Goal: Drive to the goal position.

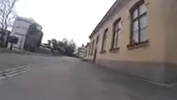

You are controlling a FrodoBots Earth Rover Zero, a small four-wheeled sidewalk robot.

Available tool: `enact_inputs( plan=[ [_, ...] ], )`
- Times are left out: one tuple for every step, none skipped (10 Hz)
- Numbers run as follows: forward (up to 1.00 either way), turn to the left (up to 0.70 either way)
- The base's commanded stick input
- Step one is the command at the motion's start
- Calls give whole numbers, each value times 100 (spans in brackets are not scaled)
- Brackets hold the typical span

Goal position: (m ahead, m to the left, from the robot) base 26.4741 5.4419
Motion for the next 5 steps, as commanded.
enact_inputs(
  plan=[
    [100, 0],
    [100, 0],
    [100, 0],
    [100, 0],
    [100, 0]
  ],
)
